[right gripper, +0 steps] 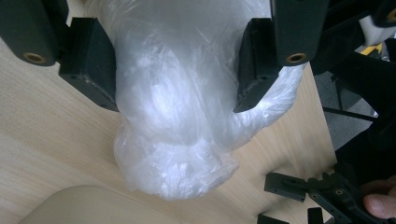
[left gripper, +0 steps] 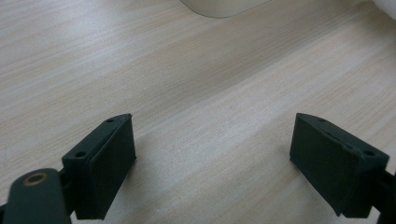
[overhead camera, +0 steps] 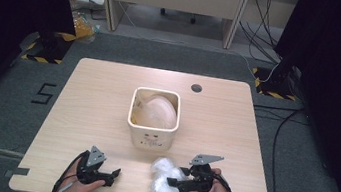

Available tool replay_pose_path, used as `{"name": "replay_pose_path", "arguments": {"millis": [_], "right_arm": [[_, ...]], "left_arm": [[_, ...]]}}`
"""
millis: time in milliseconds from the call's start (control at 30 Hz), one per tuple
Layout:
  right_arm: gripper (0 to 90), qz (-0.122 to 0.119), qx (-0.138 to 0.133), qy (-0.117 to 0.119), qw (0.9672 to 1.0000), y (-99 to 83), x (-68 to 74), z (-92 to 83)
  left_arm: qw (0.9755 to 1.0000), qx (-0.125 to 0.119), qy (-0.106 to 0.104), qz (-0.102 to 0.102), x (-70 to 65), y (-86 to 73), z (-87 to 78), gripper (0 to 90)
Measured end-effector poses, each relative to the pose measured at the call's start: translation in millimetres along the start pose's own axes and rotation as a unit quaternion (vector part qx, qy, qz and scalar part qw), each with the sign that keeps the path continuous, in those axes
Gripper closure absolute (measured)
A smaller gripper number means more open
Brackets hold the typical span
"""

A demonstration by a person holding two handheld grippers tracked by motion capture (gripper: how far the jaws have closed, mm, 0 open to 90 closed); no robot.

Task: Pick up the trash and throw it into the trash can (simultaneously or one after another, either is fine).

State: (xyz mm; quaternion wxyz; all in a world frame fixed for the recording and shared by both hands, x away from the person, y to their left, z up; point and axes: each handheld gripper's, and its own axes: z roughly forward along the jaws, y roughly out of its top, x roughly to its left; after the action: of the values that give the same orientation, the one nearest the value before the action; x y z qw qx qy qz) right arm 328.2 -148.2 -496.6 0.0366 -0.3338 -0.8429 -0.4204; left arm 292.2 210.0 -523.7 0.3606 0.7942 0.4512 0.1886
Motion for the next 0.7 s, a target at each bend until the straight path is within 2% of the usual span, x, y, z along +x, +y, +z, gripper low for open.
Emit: {"name": "replay_pose_path", "arguments": {"millis": [233,333,700], "right_arm": [[53.0,-0.007,-0.005,-0.006,0.9999,1.0,4.0,-3.2],[57.5,-0.017,-0.010,-0.007,0.9998,3.1,7.1,-5.6],[59.6,-0.023,-0.044,-0.007,0.9987,14.3,10.2,-26.3]], "left_arm": [[1.0000,0.000,0.000,0.000,0.0,0.0,-0.1,13.3],[1.0000,0.000,0.000,-0.001,0.0,0.0,-0.1,13.3],[1.0000,0.000,0.001,-0.001,0.0,-0.1,-0.1,13.3]]}}
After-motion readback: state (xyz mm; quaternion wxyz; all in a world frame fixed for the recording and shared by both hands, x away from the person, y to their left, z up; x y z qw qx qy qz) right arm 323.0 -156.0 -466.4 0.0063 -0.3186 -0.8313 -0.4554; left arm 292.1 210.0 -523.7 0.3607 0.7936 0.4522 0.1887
